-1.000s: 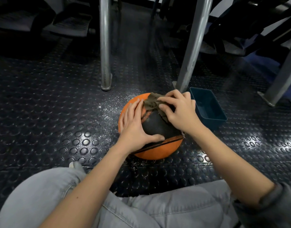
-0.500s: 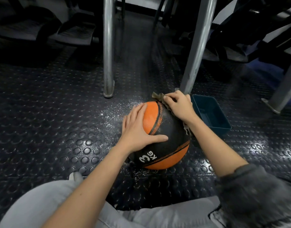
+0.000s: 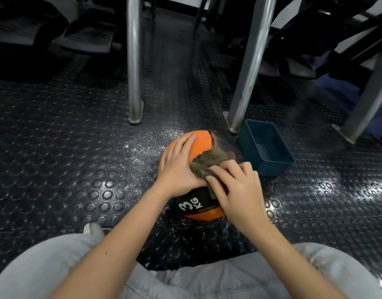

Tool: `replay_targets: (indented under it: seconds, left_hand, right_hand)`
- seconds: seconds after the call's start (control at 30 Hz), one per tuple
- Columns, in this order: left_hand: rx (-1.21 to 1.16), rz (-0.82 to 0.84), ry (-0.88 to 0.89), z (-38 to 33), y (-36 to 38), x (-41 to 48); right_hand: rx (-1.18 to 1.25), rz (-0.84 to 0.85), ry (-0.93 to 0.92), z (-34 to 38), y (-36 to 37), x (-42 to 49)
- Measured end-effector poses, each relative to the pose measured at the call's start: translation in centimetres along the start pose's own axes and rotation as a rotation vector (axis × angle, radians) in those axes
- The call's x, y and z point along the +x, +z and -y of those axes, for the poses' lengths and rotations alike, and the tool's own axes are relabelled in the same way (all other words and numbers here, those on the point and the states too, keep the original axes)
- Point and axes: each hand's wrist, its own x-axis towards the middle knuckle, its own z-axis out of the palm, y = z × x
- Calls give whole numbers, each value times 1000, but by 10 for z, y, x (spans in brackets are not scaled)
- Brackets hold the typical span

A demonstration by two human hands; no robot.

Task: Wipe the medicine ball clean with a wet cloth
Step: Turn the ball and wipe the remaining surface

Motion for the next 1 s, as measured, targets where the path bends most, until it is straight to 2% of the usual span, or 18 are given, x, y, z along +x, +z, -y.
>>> replay_targets:
  seconds: [0.2,0.3,0.37,0.43,0.6,0.67,0.8,0.9,1.0]
  left_hand:
    - [-37,-39,-19,4,1,-5]
    - [-35,-24,-28,6,-2,-9]
    - [-35,10,-20,4,-1,-14]
    - [-30,-8,-21,3,1,-16]
    - [-15,-14,-9,1,5,-19]
    - [1,-23,5,0,6,-20]
    - [-4,-54,23,0,9,-16]
    - [2,-58,24,1,9,-17]
    - [-14,-68,7,4,7,-20]
  right_hand:
    - [48,37,94,-13,3,28]
    - [101,177,292,-39,17,69]
    - [278,313,493,-60,26,91]
    - [369,332,562,-67,31,97]
    - [270,134,482,-39,15,58]
    - [249,55,362,-22,1,36]
    - [160,43,160,-3,-7,8]
    - [133,48,236,-14,1,31]
    - [257,183,506,-39,15,69]
